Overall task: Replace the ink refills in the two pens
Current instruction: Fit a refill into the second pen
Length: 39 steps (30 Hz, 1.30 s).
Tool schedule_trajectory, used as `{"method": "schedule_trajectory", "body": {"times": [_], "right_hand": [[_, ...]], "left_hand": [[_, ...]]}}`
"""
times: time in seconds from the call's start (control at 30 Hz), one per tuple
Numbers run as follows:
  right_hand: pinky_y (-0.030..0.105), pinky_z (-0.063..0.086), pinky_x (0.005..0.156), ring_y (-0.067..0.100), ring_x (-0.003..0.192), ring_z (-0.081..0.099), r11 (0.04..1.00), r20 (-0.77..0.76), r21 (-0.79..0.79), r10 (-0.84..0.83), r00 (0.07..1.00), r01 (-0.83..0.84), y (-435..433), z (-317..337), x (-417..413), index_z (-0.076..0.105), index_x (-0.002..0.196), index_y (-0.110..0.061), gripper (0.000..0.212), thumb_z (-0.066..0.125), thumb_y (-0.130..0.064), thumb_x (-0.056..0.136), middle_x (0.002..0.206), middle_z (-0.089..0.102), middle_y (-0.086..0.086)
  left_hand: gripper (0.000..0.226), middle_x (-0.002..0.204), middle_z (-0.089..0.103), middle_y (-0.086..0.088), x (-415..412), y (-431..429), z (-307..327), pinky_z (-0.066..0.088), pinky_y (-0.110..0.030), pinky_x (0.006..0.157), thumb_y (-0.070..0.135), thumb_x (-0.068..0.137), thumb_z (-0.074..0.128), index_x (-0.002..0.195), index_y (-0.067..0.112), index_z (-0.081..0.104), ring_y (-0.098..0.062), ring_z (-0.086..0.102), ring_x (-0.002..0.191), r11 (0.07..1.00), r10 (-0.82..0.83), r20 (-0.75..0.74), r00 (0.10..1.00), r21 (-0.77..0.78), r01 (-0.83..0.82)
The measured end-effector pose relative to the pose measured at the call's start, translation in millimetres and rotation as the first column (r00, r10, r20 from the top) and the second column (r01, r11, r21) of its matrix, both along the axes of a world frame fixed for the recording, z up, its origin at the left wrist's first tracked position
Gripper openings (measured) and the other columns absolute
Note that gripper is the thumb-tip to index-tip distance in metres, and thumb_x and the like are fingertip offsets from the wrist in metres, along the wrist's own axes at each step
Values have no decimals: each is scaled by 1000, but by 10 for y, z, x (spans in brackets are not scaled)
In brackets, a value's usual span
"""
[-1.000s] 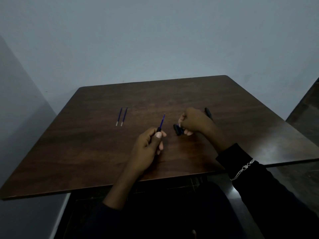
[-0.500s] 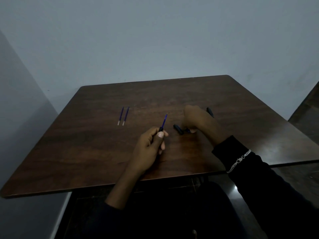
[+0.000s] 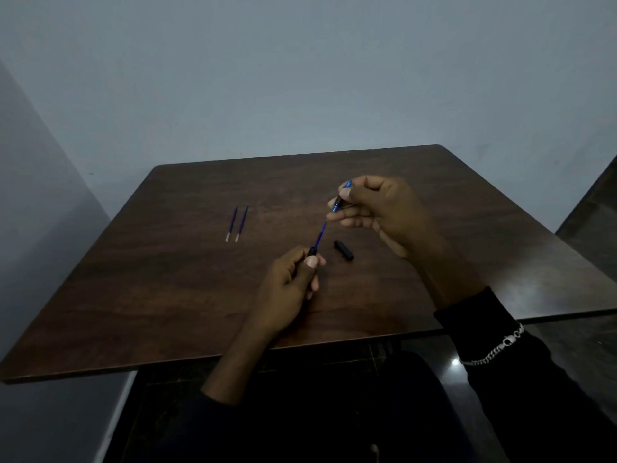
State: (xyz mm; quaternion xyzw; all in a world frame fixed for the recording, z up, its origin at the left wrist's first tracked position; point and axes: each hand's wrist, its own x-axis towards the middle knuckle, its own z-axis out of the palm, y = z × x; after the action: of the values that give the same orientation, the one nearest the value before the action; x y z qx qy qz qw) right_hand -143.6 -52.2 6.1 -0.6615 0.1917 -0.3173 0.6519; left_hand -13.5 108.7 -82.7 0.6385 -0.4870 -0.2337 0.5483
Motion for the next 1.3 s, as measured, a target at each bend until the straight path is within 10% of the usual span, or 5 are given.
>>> {"method": "schedule_trajectory", "body": {"times": [1.3], "right_hand": [[42,65,76,26,91,78,991,-143,-92,83,986,-97,227,-314,36,69,109,4,16,67,-7,98,104,79,17]], "left_hand": [[26,66,64,4,39,-11,-58,44,-19,54,28,108,46,101,15,67,-7,54,54,998,-16,14,1000,-60,17]]}}
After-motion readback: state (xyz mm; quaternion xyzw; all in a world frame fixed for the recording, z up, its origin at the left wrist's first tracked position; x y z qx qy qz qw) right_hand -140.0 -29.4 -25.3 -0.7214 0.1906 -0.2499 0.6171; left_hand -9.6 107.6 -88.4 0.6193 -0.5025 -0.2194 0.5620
